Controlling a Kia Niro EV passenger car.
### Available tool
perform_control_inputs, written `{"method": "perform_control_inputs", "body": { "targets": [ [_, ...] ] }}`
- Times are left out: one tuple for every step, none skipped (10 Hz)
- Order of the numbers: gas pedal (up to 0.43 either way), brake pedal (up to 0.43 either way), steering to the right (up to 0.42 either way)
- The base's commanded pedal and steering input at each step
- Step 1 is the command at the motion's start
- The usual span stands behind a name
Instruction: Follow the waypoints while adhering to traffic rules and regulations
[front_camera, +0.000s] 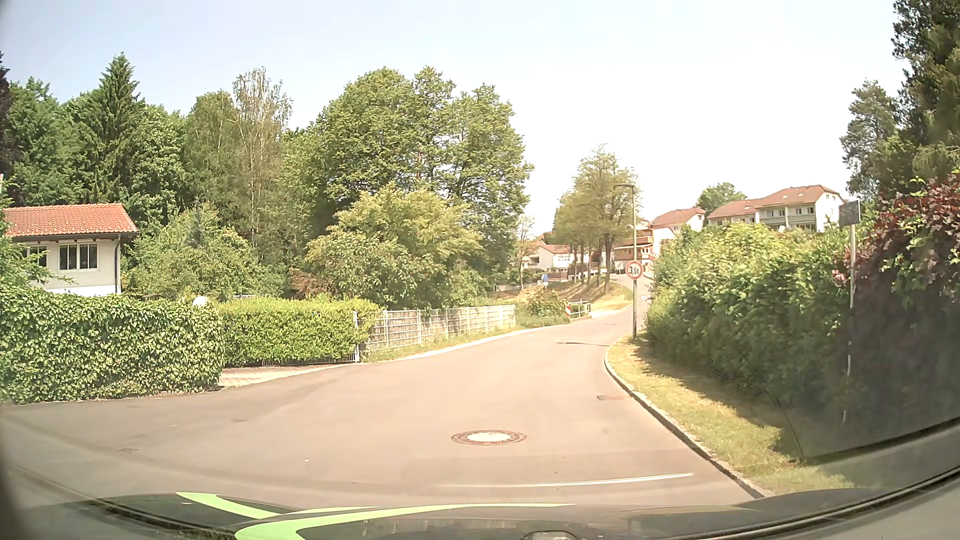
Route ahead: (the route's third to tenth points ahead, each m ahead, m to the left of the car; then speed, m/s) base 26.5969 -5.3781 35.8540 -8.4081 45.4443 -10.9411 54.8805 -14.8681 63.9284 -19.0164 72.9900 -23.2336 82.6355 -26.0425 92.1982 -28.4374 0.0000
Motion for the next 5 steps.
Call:
{"method": "perform_control_inputs", "body": {
  "targets": [
    [0.000,0.280,0.014],
    [0.000,0.280,0.014],
    [0.000,0.280,0.014],
    [0.000,0.280,0.014],
    [0.000,0.280,0.014]
  ]
}}
